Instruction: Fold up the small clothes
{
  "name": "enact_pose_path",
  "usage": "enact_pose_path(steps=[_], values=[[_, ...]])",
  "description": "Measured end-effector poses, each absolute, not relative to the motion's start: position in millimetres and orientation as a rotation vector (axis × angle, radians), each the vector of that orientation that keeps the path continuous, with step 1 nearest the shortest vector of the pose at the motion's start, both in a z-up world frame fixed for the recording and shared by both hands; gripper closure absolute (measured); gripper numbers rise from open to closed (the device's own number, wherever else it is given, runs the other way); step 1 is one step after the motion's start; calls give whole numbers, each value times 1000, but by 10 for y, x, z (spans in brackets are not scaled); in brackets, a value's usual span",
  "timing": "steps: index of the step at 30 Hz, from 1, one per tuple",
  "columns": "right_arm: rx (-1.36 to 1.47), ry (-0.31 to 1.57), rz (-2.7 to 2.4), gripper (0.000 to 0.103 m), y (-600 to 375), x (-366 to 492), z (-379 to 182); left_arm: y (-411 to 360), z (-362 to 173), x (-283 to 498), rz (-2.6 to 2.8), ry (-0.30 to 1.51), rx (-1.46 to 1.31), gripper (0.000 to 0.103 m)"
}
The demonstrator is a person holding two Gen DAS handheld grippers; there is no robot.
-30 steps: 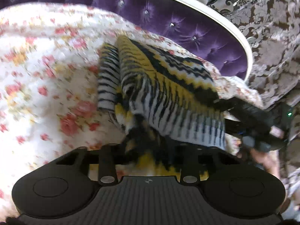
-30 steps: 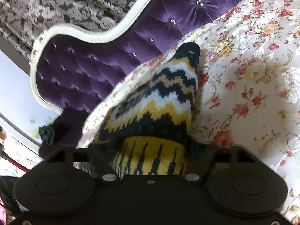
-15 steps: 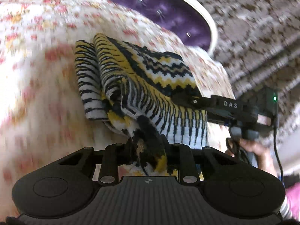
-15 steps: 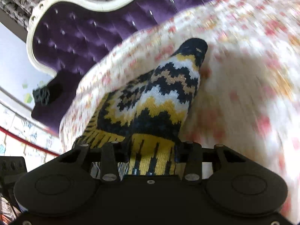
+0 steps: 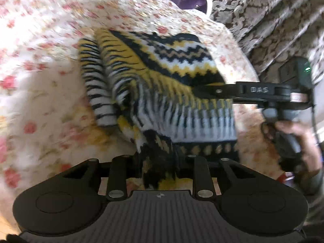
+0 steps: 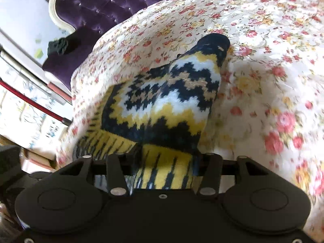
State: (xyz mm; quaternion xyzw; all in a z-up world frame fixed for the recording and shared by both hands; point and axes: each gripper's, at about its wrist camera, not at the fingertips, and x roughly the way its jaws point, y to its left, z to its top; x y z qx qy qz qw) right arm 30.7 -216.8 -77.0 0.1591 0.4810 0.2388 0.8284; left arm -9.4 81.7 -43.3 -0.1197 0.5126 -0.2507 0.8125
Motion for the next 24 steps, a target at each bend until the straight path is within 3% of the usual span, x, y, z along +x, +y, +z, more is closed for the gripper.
enact_pose_path(steps=[5,12,19,24], values=[[319,942,450,33,-2159,38,-727,808,-175,-252,-474,982,-178,76],[370,839,399,31,-2309,-302,-640,638,188,-276,-464,784,-60,74],[318,745,282,31,-2377,-367,-527,431,3,113,-395,743,-52,73],[208,686,192,31,-2335,-308,-465,473,-385,286,-267,822,-26,71]])
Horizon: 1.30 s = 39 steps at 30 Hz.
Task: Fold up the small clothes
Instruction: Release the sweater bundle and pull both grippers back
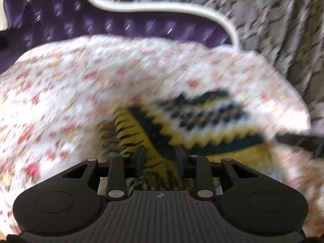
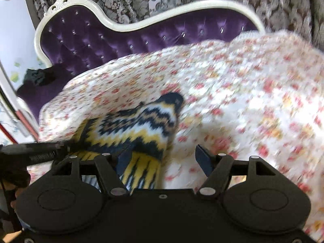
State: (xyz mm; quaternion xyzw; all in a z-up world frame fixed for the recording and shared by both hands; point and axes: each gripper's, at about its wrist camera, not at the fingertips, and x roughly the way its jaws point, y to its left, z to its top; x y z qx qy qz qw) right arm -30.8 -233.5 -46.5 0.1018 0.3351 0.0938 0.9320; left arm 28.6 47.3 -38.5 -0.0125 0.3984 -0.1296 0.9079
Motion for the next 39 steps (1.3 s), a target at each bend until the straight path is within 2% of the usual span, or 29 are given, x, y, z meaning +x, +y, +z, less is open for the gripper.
enact_pose_path(steps=[7,13,15,22,24,26,28,31,36,39], values=[[97,629,147,31,-2134,-135,-471,499,-457,32,-228,766,-1,70],[-77,712,88,29,-1830,183,-840,449,-457,61,-211,759,15,70],[-105,689,70,26,-1790,183,-896,452,-468,57,-206,758,11,70],[-135,660,71,23,-1766,6,-796,413,-442,-19,-187,744,40,69],[-127,654,76,23,-1768,-78,-766,401,-431,-72,-175,739,52,67],[-119,649,82,22,-1778,-131,-752,394,-415,-129,-152,739,68,57],[-109,644,86,22,-1781,-229,-739,401,-395,-184,-138,736,69,54],[-92,643,86,22,-1782,-379,-737,413,-345,-287,-104,718,68,44],[-46,669,92,21,-1813,-568,-730,396,-259,-449,-34,699,88,37],[-24,700,103,12,-1817,-686,-740,378,-226,-542,-8,701,93,35]])
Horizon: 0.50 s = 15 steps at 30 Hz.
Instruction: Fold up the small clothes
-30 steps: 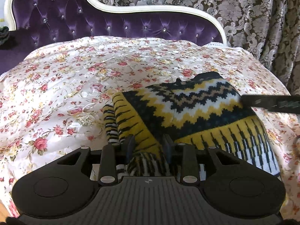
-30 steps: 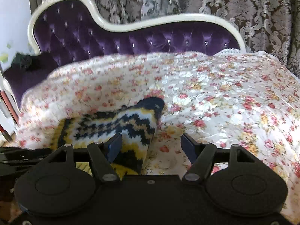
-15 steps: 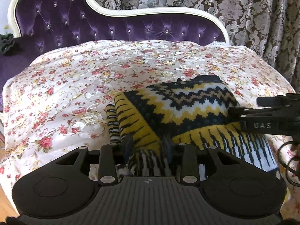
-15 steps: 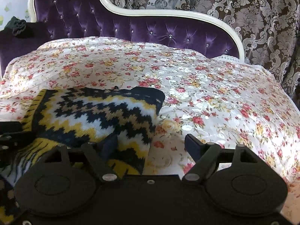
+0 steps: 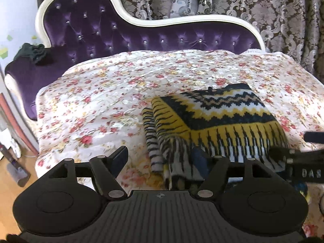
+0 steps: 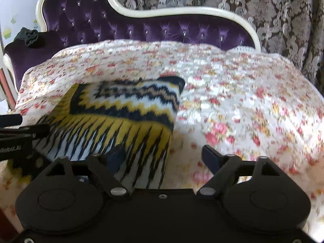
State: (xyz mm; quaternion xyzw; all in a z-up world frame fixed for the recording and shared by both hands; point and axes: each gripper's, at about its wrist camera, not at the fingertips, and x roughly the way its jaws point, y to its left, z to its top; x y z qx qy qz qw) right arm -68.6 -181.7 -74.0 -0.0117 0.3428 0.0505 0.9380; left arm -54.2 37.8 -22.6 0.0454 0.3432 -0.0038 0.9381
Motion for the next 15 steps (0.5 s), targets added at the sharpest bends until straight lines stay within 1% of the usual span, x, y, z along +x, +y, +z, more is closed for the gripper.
enact_pose_path(steps=[3,5,10,15], values=[[9,707,95,9,-1852,-810,-717,380,-185,-644,-10,696,78,35],[42,697,86,1,-1902,-898,-672,365,-151,-707,-13,696,76,34],[87,668,73,0,-1976,-1098,-516,304,-25,-885,12,670,91,33],[82,667,76,0,-1959,-1238,-416,272,114,-1006,9,693,77,33]])
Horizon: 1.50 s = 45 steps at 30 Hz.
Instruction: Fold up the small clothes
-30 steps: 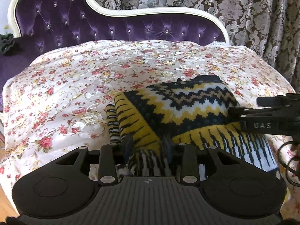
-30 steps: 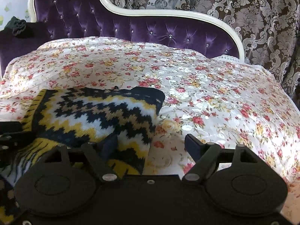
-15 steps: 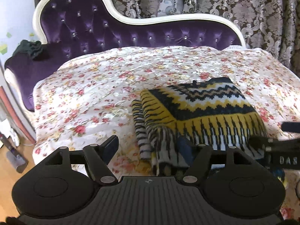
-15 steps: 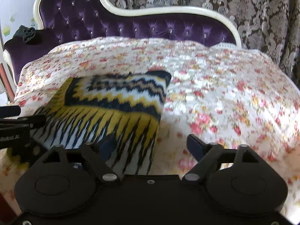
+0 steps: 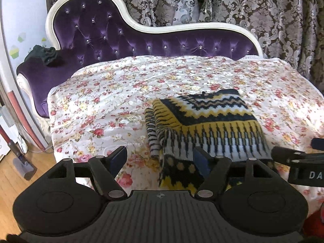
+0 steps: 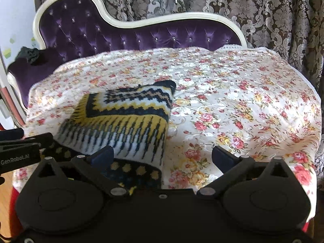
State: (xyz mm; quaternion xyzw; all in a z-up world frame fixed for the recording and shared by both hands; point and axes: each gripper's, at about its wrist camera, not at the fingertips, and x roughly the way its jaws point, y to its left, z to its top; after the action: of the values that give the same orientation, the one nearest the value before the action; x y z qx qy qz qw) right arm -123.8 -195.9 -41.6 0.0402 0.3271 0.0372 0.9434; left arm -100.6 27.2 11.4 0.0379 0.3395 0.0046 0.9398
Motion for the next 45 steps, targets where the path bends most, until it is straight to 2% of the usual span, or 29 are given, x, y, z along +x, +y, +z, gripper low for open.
enact_pose_path(steps=[10,45], values=[[111,670,97,0,-1948,-1458,-322,211,242,-1228,2,682,84,33],[-35,771,-8,0,-1826,-1364,-412,293,-19,-1145,24,819,77,33]])
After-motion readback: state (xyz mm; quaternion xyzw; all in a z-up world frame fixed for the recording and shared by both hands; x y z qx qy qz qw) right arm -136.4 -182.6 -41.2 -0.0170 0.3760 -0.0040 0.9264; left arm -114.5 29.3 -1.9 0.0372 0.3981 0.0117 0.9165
